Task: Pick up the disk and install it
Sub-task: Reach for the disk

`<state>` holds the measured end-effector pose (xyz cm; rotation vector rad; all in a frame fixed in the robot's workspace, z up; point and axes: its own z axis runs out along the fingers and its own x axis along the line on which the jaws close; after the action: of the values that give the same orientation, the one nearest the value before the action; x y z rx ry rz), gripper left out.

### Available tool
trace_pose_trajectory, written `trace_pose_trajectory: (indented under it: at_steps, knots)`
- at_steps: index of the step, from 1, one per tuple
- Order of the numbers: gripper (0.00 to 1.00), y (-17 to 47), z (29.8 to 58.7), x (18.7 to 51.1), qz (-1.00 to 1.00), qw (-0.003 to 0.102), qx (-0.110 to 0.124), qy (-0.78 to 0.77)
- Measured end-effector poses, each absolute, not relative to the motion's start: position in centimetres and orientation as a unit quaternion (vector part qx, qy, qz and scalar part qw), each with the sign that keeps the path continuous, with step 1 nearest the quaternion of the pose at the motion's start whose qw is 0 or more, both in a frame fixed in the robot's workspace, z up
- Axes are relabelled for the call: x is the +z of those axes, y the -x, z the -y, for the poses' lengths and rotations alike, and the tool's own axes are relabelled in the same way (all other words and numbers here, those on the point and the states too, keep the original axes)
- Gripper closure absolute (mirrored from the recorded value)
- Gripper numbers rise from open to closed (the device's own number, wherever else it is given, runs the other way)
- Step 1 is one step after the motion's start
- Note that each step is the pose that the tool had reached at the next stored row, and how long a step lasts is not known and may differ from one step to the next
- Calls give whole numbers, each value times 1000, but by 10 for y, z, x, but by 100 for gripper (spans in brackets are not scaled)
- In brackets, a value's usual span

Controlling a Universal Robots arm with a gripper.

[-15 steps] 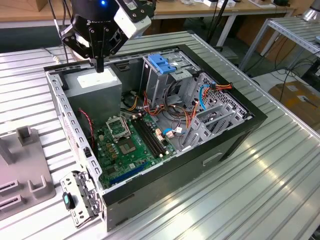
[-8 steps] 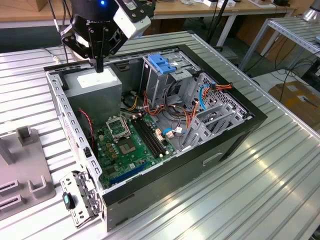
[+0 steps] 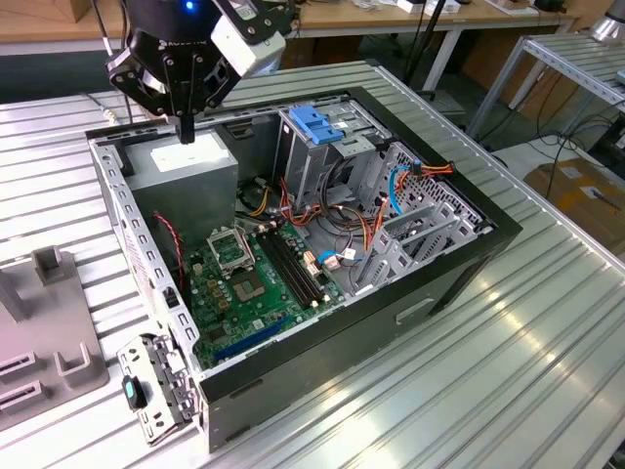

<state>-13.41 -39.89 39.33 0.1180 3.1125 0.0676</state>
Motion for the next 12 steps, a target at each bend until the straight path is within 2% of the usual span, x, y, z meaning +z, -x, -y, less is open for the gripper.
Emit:
trace_pose_trajectory:
  at_steps: [12]
  knots:
    - [89,142,399,393,-999,13,22,-38]
